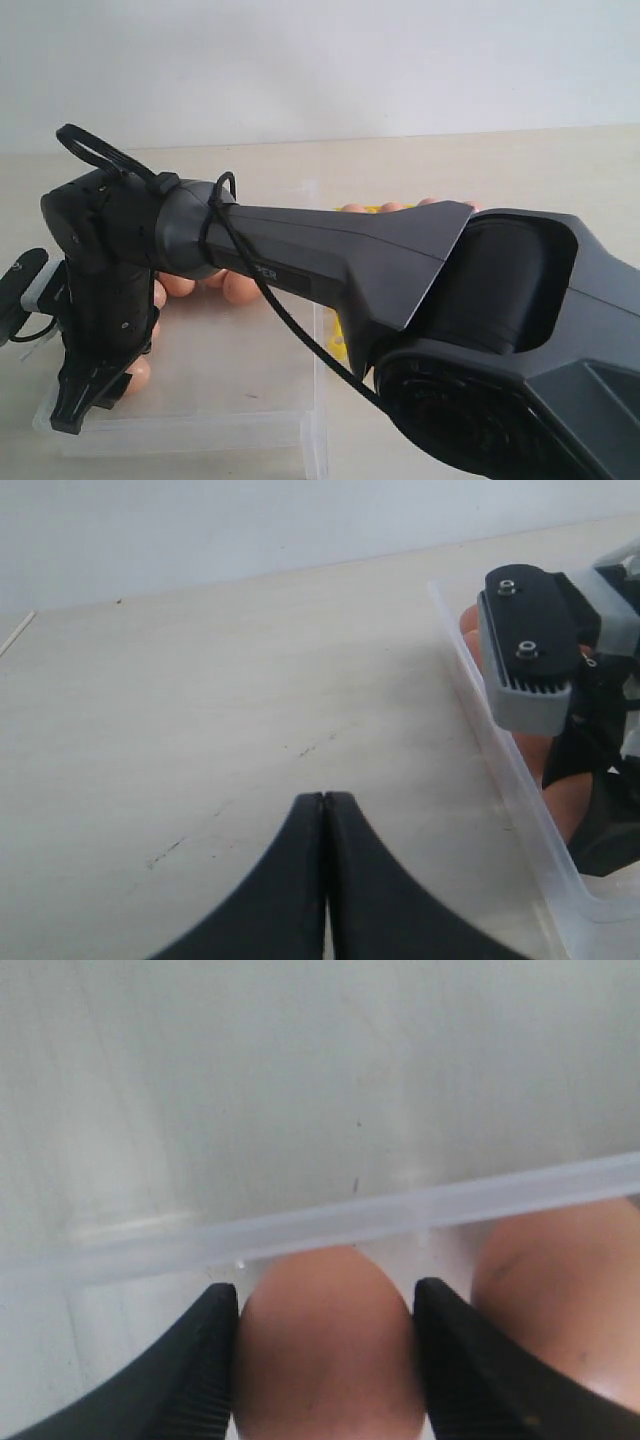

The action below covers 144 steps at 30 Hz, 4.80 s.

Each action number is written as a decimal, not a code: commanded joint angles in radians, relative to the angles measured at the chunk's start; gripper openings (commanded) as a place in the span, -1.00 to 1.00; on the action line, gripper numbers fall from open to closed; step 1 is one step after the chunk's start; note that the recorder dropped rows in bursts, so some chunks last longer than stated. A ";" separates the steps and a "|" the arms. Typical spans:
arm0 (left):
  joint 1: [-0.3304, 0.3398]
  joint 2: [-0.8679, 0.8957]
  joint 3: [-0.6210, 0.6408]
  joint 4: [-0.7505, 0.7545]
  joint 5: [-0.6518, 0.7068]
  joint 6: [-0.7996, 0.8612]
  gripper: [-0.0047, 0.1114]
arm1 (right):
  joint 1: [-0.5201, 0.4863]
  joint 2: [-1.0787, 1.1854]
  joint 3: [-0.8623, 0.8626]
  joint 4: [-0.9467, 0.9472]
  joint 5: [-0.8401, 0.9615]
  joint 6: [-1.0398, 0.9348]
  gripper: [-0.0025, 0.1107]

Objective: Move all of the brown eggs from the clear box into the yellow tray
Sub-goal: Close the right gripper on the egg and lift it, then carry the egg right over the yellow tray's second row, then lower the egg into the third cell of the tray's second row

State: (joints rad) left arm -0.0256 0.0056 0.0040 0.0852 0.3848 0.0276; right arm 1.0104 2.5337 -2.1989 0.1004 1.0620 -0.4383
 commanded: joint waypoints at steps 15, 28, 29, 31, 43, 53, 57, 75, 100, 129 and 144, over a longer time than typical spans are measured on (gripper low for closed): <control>-0.005 -0.006 -0.004 -0.005 -0.006 -0.003 -0.92 | -0.012 -0.106 -0.001 0.027 -0.015 -0.032 -0.96; -0.005 -0.006 -0.004 -0.005 -0.006 -0.003 -0.92 | -0.069 -0.303 0.091 0.114 -0.278 -0.030 -0.96; -0.005 -0.006 -0.004 -0.005 -0.006 -0.003 -0.92 | -0.076 -0.325 0.123 0.136 -0.334 -0.030 -0.96; -0.005 -0.006 -0.004 -0.005 -0.006 -0.003 -0.92 | -0.083 -0.369 0.200 0.162 -0.441 -0.030 -0.96; -0.005 -0.006 -0.004 -0.005 -0.006 -0.003 -0.92 | -0.132 -0.649 0.804 0.239 -0.919 -0.032 -0.96; -0.005 -0.006 -0.004 -0.005 -0.006 -0.003 -0.92 | -0.229 -0.959 1.410 0.460 -1.582 -0.134 -0.96; -0.005 -0.006 -0.004 -0.005 -0.006 -0.003 -0.92 | -0.314 -1.027 1.547 0.467 -1.645 -0.077 -0.96; -0.005 -0.006 -0.004 -0.005 -0.006 -0.003 -0.92 | -0.636 -0.850 1.614 0.094 -1.698 0.309 -0.96; -0.005 -0.006 -0.004 -0.005 -0.006 -0.003 -0.92 | -0.662 -0.615 1.551 -0.004 -1.884 0.360 -0.96; -0.005 -0.006 -0.004 -0.005 -0.006 -0.003 -0.92 | -0.669 -0.578 1.551 -0.035 -1.861 0.348 -0.81; -0.005 -0.006 -0.004 -0.005 -0.006 -0.003 -0.92 | -0.669 -0.551 1.491 -0.040 -1.788 0.307 -0.81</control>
State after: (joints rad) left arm -0.0256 0.0056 0.0040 0.0852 0.3848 0.0276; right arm 0.3459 1.9794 -0.6861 0.0747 -0.7467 -0.1198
